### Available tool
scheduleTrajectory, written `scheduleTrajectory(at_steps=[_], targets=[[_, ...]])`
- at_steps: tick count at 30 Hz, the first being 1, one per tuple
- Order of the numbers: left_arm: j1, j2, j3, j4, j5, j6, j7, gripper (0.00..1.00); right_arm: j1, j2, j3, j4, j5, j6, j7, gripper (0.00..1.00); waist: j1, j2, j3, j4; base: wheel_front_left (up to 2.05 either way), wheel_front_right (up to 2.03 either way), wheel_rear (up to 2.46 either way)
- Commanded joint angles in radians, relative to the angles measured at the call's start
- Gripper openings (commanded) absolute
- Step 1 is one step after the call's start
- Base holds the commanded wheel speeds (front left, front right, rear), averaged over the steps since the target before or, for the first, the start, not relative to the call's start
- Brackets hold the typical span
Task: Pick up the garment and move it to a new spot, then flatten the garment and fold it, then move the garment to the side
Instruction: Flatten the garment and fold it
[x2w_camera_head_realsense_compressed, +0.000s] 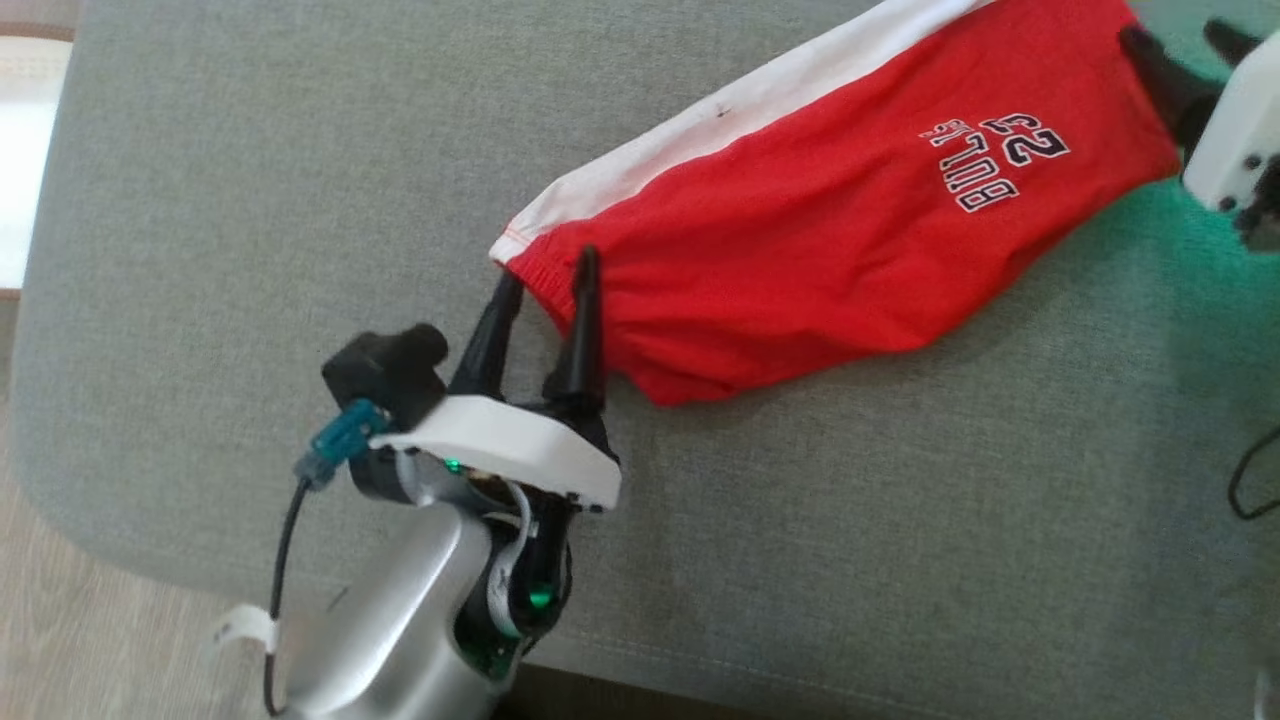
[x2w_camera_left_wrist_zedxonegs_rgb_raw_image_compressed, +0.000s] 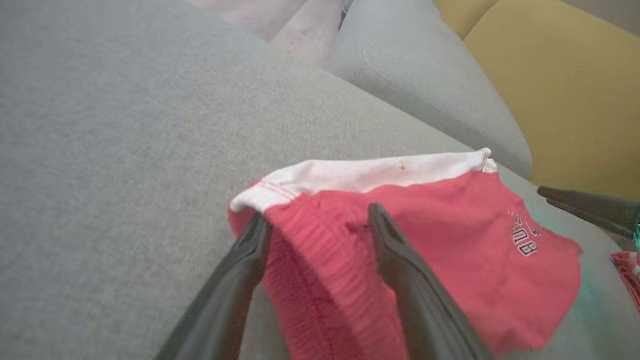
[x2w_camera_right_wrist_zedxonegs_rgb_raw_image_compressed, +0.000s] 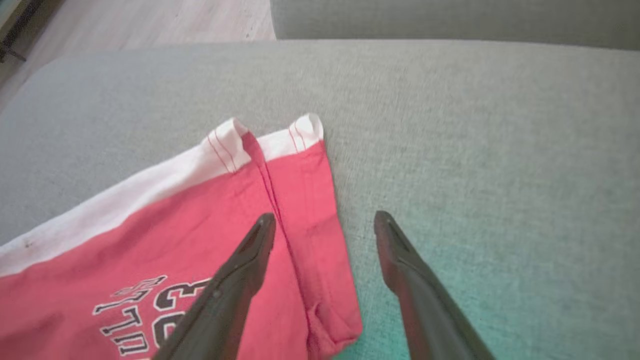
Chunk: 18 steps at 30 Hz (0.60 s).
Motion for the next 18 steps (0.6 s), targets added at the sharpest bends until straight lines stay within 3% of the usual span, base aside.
scheduleTrajectory(at_steps=[1,7,18], targets=[[-0.016,0.013,0.024,-0.030,0.013,-0.004,-0.018,1.00,-0.014,0.008,0.011,-0.054,-0.007,0.007,0.005,1.00,0.0000,0.0000,0.002,0.005,0.00,0.00,0.00],[-0.062,-0.009,0.000,0.037,0.007,-0.041,-0.015,1.00,-0.008,0.036,0.019,-0.067,-0.030,0.007,0.027,1.00,0.0000,0.0000,0.006,0.019,0.00,0.00,0.00],[-0.079,0.037,-0.015,0.068,0.033,-0.004,0.048,1.00,-0.054,-0.025,0.197,-0.039,-0.068,0.007,0.035,1.00,0.0000,0.0000,-0.012,0.005,0.00,0.00,0.00]])
